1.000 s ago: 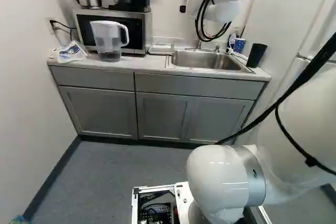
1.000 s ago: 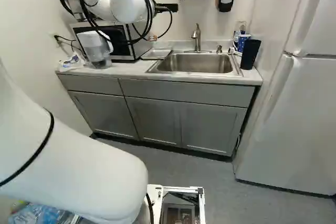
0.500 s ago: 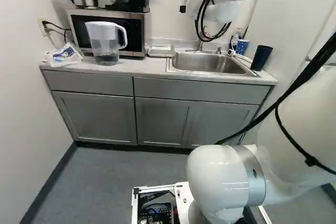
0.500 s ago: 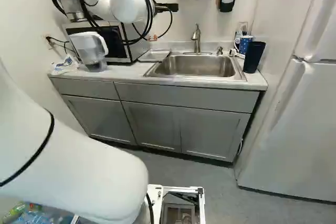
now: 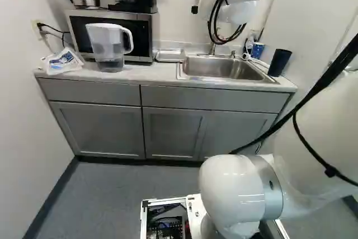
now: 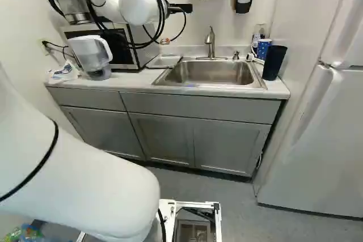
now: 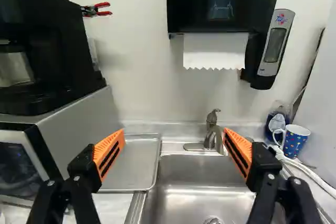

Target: Rinse the cup and place it in the tray

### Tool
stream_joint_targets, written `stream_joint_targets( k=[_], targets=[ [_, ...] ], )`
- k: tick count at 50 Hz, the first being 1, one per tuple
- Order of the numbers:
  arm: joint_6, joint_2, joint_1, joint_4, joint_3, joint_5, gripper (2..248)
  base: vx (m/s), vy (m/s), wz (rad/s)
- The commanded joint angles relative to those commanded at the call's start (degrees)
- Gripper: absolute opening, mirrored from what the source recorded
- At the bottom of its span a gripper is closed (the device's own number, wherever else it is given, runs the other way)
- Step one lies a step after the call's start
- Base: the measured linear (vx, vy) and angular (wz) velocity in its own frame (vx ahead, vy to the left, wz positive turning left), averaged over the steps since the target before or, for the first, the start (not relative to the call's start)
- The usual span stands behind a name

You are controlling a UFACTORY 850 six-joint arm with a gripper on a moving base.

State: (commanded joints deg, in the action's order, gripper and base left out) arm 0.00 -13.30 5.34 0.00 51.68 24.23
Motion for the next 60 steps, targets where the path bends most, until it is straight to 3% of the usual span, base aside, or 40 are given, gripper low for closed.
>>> stream_joint_targets(
  k=[60],
  targets=[
    [0.0, 0.0, 0.0, 0.0, 0.0, 0.0, 247, 0.083, -0.029, -0.165]
  ],
)
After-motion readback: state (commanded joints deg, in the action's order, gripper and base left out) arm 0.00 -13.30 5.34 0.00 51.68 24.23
